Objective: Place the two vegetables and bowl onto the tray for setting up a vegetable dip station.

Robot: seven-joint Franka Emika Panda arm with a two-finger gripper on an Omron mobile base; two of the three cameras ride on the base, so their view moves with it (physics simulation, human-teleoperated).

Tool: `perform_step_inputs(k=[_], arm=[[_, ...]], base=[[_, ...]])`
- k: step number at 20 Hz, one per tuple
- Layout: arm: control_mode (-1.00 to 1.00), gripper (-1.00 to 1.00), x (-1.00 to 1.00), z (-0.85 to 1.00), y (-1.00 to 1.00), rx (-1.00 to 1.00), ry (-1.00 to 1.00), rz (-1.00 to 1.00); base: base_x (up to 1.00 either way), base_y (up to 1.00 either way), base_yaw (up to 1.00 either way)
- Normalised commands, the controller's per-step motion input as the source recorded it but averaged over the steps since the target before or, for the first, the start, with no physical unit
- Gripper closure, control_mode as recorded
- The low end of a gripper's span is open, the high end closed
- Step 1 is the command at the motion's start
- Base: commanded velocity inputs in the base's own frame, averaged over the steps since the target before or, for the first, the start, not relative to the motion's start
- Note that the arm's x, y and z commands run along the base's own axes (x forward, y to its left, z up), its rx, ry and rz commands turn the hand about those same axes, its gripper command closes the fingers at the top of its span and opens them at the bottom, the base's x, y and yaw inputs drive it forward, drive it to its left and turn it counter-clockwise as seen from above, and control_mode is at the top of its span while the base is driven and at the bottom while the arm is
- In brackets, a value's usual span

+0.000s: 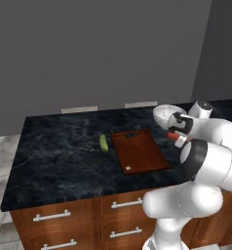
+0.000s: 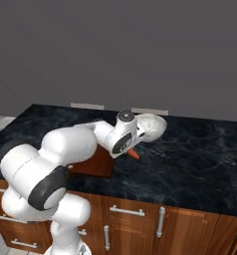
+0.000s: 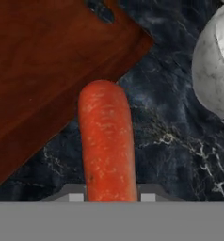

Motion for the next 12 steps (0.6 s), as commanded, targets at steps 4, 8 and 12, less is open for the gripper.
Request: perform_step_inputs(k=[4,8,12], arm=[[-1.0,1.0,-0.5,0.27,0.73,-0.16,0.0,0.21],[-1.0,1.0,0.0,0.23,0.77,-0.09,0.0,0.22],[-1.0,1.0,0.15,0.26,0.63,-0.03,0.0,0.18]], base=[[0.0,0.0,0.0],[0.0,0.0,0.0],[0.0,0.0,0.0]])
